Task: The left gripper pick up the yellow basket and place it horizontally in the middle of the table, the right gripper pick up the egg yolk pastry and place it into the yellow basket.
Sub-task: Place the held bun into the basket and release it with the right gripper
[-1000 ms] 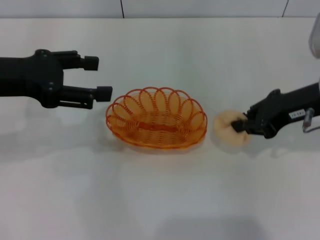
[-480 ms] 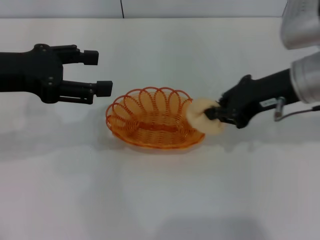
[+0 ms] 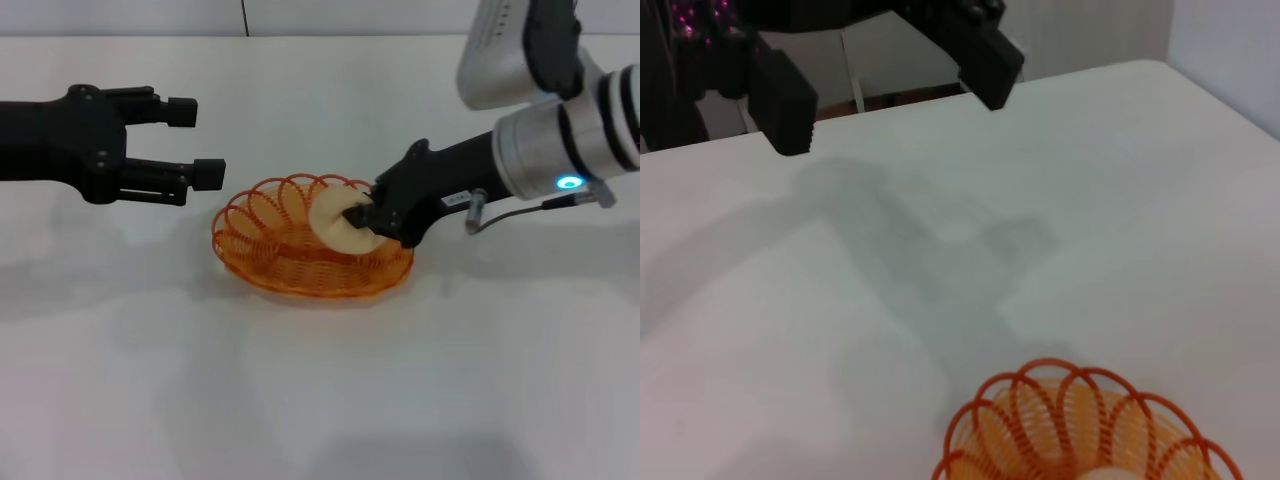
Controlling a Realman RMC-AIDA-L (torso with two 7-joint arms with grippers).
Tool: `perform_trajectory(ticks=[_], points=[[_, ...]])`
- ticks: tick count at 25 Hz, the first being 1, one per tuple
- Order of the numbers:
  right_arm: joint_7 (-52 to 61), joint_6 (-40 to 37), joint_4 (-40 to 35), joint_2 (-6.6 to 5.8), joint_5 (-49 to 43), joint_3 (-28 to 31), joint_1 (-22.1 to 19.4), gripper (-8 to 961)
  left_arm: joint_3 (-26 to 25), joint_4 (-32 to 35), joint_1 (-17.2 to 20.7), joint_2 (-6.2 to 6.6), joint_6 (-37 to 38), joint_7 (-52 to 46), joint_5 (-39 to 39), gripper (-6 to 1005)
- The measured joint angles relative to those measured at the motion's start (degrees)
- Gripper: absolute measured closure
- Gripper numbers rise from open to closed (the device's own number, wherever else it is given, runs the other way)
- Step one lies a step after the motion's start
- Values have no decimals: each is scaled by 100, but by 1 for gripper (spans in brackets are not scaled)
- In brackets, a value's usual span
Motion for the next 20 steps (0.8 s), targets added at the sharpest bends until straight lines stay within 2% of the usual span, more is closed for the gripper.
perform_trajectory(ticks=[9, 19, 20], points=[[-123, 562, 288, 8, 112, -321, 74, 898, 33, 5, -18, -23, -32, -20, -18, 111], [-633, 605, 372, 8, 567, -351, 32, 900, 35, 5, 3, -33, -29, -39, -24, 112], [-639, 604, 387, 8, 579, -351, 34, 878, 35, 5, 3, -35, -26, -40, -25, 112]])
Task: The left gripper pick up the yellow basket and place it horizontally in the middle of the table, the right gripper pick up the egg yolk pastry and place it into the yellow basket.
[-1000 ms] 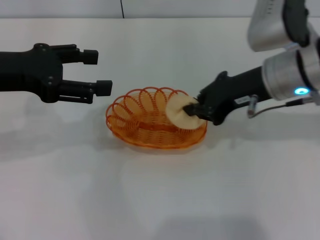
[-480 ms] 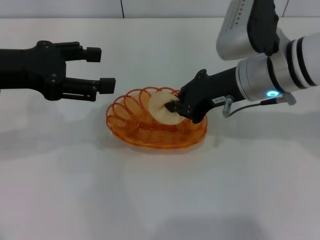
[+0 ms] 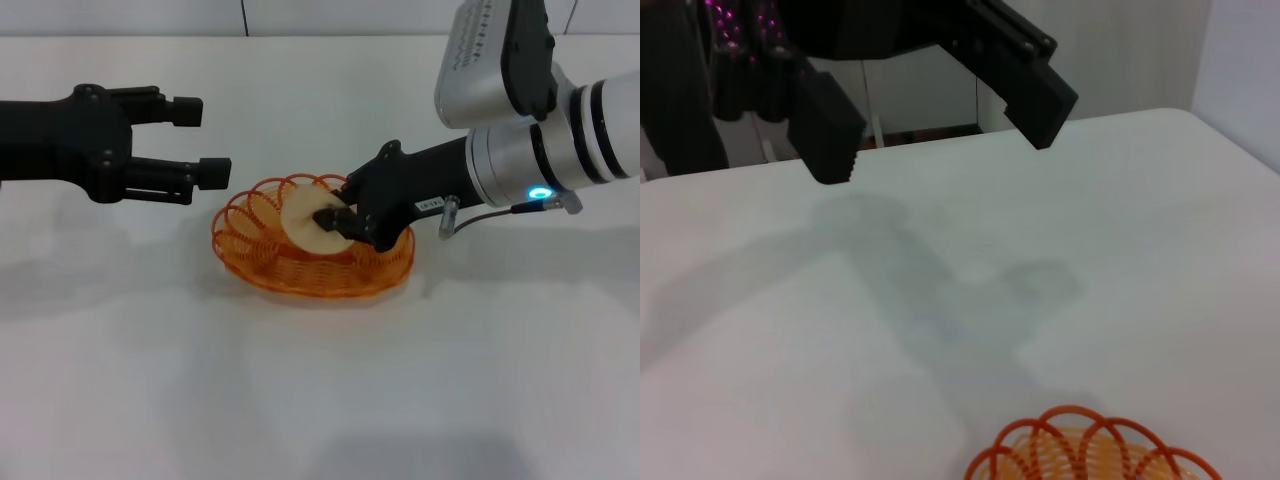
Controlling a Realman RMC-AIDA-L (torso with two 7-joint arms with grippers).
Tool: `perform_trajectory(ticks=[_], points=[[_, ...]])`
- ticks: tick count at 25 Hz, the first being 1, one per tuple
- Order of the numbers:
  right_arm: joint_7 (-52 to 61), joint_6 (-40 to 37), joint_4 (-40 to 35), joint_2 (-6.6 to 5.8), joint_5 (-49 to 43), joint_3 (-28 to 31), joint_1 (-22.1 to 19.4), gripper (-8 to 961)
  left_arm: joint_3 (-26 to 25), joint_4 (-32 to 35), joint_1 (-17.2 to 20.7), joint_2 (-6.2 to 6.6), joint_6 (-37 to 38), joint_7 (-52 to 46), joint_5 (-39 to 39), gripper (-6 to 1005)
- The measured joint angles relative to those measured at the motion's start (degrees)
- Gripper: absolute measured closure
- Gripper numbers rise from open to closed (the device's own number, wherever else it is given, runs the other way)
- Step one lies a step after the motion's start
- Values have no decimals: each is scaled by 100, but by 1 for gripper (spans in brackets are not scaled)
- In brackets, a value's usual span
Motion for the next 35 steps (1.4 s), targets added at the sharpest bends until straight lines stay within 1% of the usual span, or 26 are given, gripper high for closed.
perform_trajectory(ticks=[4, 10, 18, 21, 23, 26, 29, 33, 35], points=[[-80, -4, 27, 0, 5, 1, 10, 790, -1, 0, -4, 0, 1, -6, -1, 112], [-143, 32, 126, -2, 138, 49, 28, 705, -1, 0, 1, -1, -6, 3, -1, 112], [-154, 42, 75, -21, 171, 133, -10, 507, -28, 0, 3, -1, -8, 19, -9, 111], [-184, 22, 47, -28, 200, 229, -94, 366, -35, 0, 6, -1, -14, 30, -13, 111], [-236, -10, 1, -38, 211, 332, -214, 272, -36, 0, 11, -1, -16, 32, -20, 112], [-411, -70, -79, -40, 271, 532, -458, 181, -35, 0, 23, 3, -17, 55, -21, 112], [-874, -263, -112, -51, 624, 849, -811, 89, -35, -24, 56, 14, -18, 150, -21, 112], [-1384, -706, -58, -57, 1073, 1354, -1197, 88, -36, -47, 174, 27, -17, 311, -12, 112], [-1436, -793, -54, -59, 1096, 1436, -1254, 87, -35, -79, 233, 34, -15, 393, 6, 112]])
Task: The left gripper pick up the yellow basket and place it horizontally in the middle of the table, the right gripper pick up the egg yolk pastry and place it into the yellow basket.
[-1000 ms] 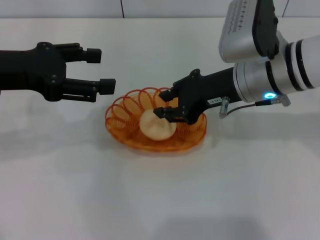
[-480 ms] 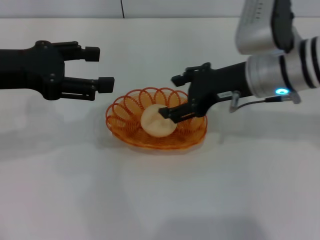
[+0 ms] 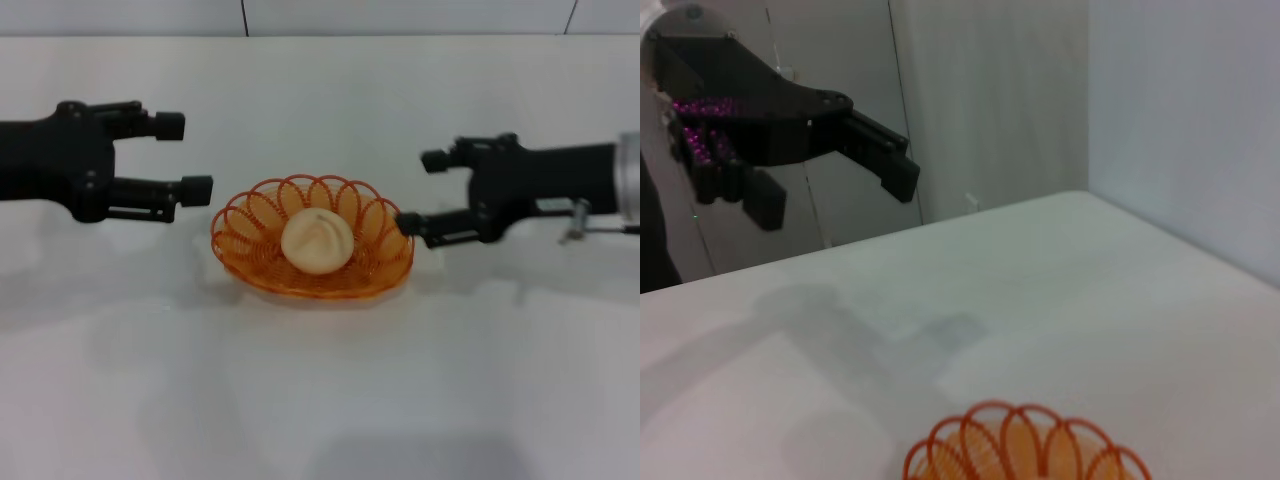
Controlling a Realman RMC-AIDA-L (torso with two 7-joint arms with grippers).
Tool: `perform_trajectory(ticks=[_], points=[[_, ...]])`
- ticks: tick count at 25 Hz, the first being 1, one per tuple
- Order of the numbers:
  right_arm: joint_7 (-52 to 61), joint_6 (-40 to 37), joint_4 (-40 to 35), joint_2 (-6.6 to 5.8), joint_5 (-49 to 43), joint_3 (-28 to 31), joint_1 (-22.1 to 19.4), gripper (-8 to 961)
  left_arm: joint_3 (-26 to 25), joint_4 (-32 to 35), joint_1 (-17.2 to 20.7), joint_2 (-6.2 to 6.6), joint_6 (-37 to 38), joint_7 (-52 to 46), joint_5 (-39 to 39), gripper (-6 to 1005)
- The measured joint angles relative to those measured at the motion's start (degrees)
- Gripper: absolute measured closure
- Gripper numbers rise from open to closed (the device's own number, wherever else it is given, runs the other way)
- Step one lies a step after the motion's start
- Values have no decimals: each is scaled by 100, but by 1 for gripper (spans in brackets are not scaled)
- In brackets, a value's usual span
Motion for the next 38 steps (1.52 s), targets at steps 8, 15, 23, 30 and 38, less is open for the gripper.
perform_trajectory(ticks=[8, 15, 23, 30, 38], points=[[-248, -610, 48, -25, -42, 502, -422, 91, 0, -460, 55, 92, 39, 379, 287, 111], [-346, -676, 94, -18, -51, 446, -409, 94, 26, -763, 57, 114, 51, 697, 331, 111], [-350, -753, 61, -20, -55, 436, -395, 94, 28, -783, 67, 89, 123, 779, 414, 112], [-352, -791, 48, -20, -56, 431, -398, 94, 8, -758, 14, 88, 236, 750, 347, 111], [-352, -825, 37, -20, -55, 429, -398, 94, 8, -750, -11, 79, 261, 740, 290, 112]])
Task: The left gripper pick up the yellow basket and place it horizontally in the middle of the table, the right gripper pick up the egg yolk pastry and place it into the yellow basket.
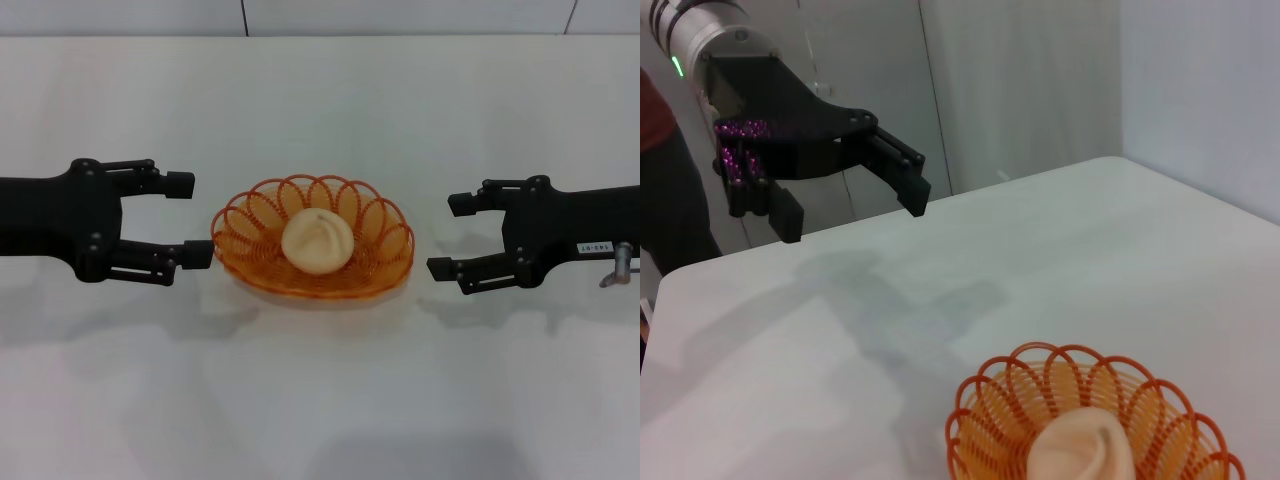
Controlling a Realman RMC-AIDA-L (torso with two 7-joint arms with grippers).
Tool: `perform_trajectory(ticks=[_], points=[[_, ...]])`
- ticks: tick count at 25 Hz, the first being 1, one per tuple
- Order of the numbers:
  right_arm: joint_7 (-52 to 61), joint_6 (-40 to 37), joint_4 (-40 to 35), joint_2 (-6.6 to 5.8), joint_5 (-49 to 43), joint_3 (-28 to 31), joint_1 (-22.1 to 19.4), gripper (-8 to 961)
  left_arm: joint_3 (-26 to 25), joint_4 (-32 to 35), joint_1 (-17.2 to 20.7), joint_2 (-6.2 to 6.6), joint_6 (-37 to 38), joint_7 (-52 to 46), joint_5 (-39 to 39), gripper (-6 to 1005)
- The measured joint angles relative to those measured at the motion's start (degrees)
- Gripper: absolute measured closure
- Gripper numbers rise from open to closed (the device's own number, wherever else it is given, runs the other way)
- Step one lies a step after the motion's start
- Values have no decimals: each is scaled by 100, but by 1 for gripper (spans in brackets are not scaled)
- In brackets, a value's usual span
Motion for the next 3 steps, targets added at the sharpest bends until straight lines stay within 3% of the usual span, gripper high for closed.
perform_trajectory(ticks=[3], points=[[0, -21, -32, 0, 0, 0, 0, 94, 0, 7, -3, 3, 5, -2, -24, 112]])
